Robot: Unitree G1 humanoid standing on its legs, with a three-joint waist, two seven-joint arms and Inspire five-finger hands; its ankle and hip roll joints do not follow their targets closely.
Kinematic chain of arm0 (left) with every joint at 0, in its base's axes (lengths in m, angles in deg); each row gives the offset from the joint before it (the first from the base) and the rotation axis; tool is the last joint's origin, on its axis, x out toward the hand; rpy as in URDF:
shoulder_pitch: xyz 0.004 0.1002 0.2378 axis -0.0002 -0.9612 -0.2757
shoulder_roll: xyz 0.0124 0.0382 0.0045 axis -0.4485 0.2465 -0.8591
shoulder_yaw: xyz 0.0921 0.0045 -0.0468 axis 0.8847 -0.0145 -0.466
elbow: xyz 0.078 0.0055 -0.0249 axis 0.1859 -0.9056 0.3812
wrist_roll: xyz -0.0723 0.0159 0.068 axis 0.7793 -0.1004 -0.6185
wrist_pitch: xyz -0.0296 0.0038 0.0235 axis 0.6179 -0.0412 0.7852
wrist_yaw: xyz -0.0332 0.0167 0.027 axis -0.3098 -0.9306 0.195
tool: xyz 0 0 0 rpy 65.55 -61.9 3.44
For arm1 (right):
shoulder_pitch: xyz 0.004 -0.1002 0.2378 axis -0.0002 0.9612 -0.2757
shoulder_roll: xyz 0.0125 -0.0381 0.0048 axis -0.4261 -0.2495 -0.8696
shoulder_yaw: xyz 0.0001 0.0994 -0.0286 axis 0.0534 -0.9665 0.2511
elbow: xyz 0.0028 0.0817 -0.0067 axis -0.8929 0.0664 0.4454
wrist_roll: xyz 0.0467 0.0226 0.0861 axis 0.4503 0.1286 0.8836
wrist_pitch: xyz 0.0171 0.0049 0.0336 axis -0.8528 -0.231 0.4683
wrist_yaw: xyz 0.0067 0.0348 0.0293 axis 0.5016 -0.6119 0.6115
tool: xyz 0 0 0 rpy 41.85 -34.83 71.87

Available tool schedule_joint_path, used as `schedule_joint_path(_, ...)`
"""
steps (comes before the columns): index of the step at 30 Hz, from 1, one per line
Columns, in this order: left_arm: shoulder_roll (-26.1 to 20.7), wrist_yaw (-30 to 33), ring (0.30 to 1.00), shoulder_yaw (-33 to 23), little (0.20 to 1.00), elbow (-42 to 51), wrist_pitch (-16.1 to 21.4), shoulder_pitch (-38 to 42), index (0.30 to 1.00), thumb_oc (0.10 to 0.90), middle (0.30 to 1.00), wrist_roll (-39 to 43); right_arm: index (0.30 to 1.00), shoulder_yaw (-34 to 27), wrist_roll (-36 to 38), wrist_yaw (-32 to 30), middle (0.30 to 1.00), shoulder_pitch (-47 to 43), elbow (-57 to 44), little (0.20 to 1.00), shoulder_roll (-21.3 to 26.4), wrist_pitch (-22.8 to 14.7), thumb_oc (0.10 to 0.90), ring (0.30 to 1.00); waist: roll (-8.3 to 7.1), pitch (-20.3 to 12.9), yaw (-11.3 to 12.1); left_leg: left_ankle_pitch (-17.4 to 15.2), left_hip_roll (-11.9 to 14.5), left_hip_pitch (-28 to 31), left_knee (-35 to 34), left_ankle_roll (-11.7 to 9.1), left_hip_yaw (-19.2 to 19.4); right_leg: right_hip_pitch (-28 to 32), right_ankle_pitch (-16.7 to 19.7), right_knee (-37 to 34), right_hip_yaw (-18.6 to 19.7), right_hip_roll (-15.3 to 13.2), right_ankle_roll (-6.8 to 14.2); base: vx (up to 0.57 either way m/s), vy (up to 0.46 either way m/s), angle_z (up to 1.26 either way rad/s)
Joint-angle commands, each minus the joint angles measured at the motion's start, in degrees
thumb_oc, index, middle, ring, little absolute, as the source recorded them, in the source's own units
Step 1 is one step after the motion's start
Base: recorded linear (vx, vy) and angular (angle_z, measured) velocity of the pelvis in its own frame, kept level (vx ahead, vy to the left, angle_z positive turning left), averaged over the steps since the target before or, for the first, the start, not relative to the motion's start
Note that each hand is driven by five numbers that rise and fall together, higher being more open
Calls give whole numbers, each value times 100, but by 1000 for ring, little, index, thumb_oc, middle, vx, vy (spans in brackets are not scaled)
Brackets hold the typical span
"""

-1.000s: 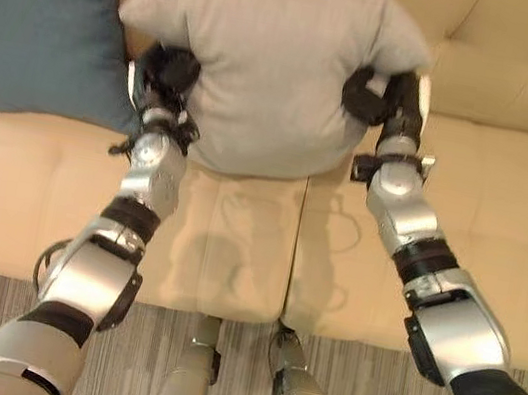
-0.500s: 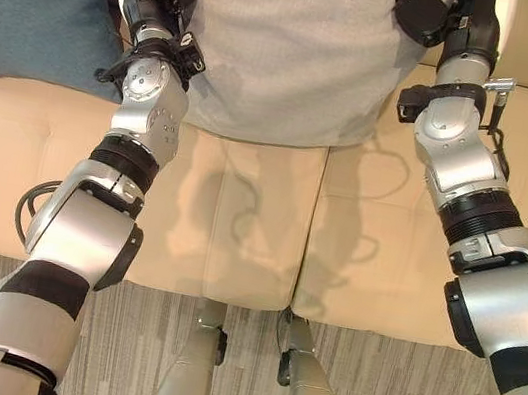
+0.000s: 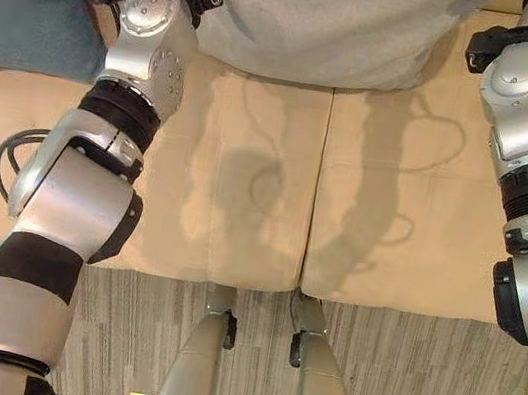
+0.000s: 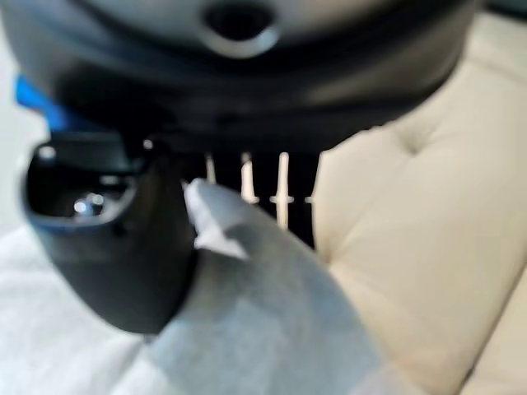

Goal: Pick up all the scattered cushions and arrange them neatly on the sofa.

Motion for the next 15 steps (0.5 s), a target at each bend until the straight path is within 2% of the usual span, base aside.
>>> schedule_joint_path(1, -3, -276, 900, 143, 900, 44, 181, 467, 900, 800, 900, -684, 900, 275, -273, -71, 900, -735, -148, 900, -71, -256, 800, 900, 78, -805, -70, -830, -135, 271, 0, -441, 115, 112, -514, 14, 47, -323, 708, -3, -3, -3)
schedule_joint_path(8, -218, 164, 900, 47, 900, -215, -35, 297, 900, 800, 900, -1261, 900, 534, -493, -74, 900, -690, 5, 900, 115, -87, 800, 900, 131, -773, 25, -761, -148, 222, 0, -458, 46, 106, -524, 14, -1, -292, 692, 0, 0, 0)
schedule_joint_path(11, -498, 219, 900, 155, 900, -241, -79, 219, 900, 800, 900, -1723, 900, 618, -672, -47, 900, -647, -25, 900, 352, -65, 800, 900, 159, -790, 64, -749, -148, 229, 0, -468, 25, 132, -527, 14, -18, -294, 698, 0, 0, 0)
schedule_joint_path(15, -905, 446, 900, 26, 900, -282, -82, 62, 900, 800, 900, -2014, 900, 498, -779, -144, 900, -443, -288, 900, 764, -125, 800, 900, 226, -813, 106, -733, -158, 231, 0, -483, 1, 159, -534, 14, -36, -316, 715, 0, 0, 0)
